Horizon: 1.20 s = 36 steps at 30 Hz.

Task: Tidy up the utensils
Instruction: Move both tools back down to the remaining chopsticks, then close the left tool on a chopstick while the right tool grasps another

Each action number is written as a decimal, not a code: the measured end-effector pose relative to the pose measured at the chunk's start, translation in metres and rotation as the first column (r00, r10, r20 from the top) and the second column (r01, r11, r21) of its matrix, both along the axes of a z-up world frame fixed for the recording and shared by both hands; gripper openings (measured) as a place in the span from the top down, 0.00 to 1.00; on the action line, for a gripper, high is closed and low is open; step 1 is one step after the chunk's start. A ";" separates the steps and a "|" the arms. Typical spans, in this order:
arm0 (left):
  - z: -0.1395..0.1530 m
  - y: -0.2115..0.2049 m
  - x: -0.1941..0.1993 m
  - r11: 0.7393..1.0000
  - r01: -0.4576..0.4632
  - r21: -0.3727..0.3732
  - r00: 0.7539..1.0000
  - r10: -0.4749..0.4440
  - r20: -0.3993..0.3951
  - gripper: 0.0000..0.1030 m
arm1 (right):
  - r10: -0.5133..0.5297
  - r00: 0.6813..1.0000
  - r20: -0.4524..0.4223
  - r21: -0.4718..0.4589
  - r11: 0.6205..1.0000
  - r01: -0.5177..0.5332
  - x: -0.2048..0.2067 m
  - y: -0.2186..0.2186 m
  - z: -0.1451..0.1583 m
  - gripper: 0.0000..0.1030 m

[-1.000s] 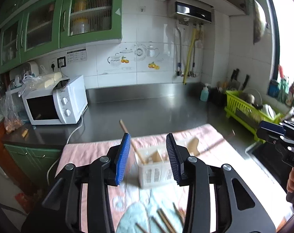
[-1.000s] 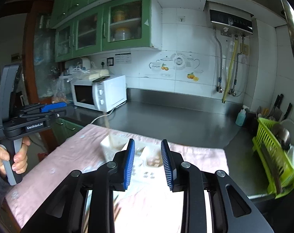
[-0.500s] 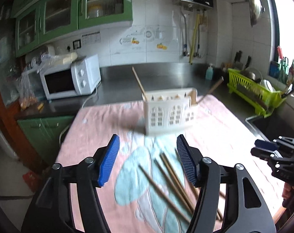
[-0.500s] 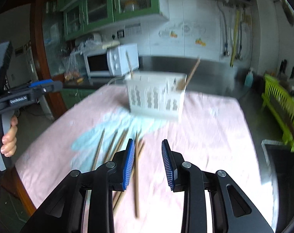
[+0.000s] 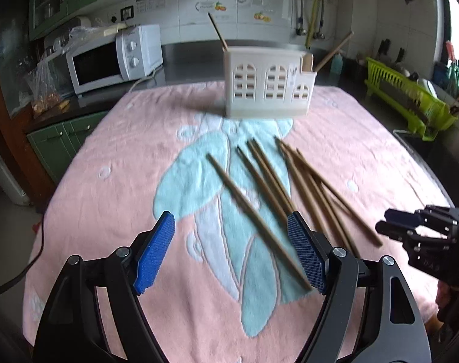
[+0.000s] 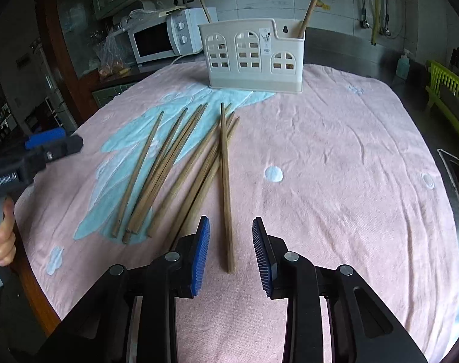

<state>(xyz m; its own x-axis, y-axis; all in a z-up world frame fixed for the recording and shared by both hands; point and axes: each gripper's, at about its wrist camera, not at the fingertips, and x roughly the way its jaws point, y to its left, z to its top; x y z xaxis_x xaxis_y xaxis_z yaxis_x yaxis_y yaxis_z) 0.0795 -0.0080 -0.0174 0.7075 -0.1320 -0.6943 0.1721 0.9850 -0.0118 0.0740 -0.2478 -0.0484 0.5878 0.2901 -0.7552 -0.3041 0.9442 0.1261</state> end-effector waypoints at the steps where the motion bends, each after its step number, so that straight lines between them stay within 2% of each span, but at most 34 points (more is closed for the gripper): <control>1: -0.006 -0.001 -0.002 1.000 -0.005 -0.002 1.000 0.005 -0.016 0.26 | 0.003 1.000 -0.001 -0.006 1.000 -0.003 0.000 0.001 -0.002 0.72; 8: -0.041 -0.016 -0.005 1.000 -0.012 -0.018 0.991 0.009 -0.131 0.27 | 0.016 1.000 -0.015 -0.033 0.999 -0.016 -0.002 0.006 -0.011 0.78; 12: -0.048 -0.024 -0.004 0.999 -0.021 -0.050 0.987 0.013 -0.162 0.35 | 0.021 1.000 -0.011 -0.038 0.999 -0.021 -0.003 0.008 -0.012 0.78; 15: -0.053 -0.031 -0.002 0.998 -0.022 -0.050 0.983 0.013 -0.186 0.48 | 0.019 1.000 -0.010 -0.032 0.999 -0.019 -0.002 0.007 -0.012 0.78; 18: -0.058 -0.036 0.000 0.998 -0.024 -0.062 0.977 0.010 -0.213 0.51 | 0.017 1.000 -0.013 -0.025 1.000 -0.017 -0.002 0.005 -0.013 0.78; 20: -0.061 -0.039 0.001 0.998 -0.026 -0.060 0.975 0.012 -0.220 0.53 | 0.018 1.000 -0.014 -0.023 1.000 -0.019 -0.002 0.005 -0.014 0.78; 25: -0.062 -0.046 0.001 0.999 -0.033 0.012 0.978 0.035 -0.204 0.62 | 0.021 1.000 -0.019 -0.017 1.000 -0.021 -0.002 0.005 -0.017 0.78; 30: -0.059 -0.039 0.002 0.996 -0.046 0.076 0.981 0.059 -0.185 0.62 | 0.018 1.000 -0.021 -0.012 1.000 -0.018 -0.003 0.005 -0.017 0.78; 36: -0.058 -0.030 0.000 0.999 -0.042 0.000 0.980 0.042 -0.194 0.62 | 0.013 1.000 -0.026 -0.009 1.000 -0.013 -0.002 0.006 -0.019 0.79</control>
